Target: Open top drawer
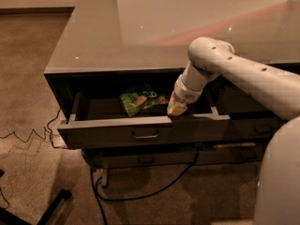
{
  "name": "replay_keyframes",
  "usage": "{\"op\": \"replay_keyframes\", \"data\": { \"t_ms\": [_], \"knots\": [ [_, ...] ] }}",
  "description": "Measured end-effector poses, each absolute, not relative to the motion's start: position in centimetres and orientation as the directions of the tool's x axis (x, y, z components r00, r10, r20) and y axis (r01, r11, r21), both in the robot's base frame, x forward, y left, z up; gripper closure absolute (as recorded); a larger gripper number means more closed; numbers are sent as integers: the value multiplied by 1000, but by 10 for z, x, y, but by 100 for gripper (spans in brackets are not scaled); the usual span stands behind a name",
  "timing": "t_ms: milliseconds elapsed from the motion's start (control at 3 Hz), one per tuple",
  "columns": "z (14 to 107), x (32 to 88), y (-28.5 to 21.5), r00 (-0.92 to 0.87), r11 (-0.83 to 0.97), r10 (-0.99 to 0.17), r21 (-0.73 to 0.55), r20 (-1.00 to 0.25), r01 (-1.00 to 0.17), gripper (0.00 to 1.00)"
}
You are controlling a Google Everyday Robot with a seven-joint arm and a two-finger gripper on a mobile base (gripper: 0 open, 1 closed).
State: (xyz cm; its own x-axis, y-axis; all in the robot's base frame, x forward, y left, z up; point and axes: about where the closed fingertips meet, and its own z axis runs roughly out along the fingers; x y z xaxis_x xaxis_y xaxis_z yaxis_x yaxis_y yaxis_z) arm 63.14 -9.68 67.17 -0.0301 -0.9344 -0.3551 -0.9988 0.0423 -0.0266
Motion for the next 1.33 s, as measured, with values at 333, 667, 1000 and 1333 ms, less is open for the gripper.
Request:
{"op": "replay_keyframes", "data": {
  "t_ms": [333,667,1000,1333],
  "knots": [
    [671,627,-100,-33,43,-935,-21,-354,-999,100],
    [671,623,-103,-35,45,-935,-20,-354,-999,100],
    [666,611,-113,-52,58,-934,-7,-353,-998,100],
    [669,611,-113,-52,58,-934,-7,-353,-998,100]
  ]
}}
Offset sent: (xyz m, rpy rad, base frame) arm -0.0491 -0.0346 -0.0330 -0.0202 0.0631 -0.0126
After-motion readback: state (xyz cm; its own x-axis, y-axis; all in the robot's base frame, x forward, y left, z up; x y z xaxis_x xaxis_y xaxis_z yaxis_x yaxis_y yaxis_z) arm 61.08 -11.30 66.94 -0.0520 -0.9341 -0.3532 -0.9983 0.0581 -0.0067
